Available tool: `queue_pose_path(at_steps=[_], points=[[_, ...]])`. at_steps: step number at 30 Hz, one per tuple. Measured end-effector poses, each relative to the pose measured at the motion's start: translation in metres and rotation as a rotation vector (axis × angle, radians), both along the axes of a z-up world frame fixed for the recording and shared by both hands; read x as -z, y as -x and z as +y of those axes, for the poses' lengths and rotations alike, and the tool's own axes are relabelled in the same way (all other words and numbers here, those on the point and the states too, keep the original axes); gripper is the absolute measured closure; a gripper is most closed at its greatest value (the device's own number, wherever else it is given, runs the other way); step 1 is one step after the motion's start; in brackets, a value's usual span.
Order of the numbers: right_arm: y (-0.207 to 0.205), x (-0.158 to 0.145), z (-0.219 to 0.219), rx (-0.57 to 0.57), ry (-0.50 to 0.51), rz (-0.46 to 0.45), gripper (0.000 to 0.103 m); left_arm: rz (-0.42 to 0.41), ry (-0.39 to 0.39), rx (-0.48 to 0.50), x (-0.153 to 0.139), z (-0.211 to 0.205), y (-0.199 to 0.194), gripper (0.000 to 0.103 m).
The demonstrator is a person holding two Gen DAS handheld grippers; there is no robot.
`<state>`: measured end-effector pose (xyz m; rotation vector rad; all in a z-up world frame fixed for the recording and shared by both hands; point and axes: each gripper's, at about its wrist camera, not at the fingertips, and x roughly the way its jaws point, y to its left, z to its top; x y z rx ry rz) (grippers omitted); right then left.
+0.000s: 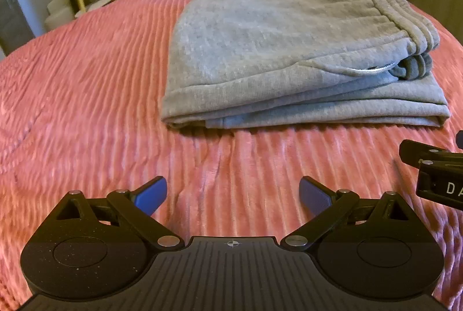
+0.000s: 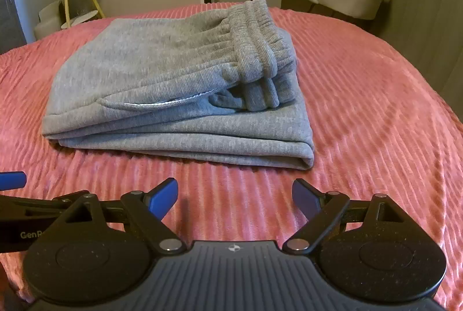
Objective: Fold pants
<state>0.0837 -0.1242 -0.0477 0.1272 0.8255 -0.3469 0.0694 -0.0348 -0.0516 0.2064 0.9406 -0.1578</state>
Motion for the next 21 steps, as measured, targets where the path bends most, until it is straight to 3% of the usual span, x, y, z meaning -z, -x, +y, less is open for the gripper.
queue_pose_path(at_steps=[21], points=[[0.0005, 0.0004, 0.0012, -0.001, -0.004, 0.001, 0.017, 0.015, 0.0, 0.001, 0.0025, -0.001, -0.0009, 0.002]])
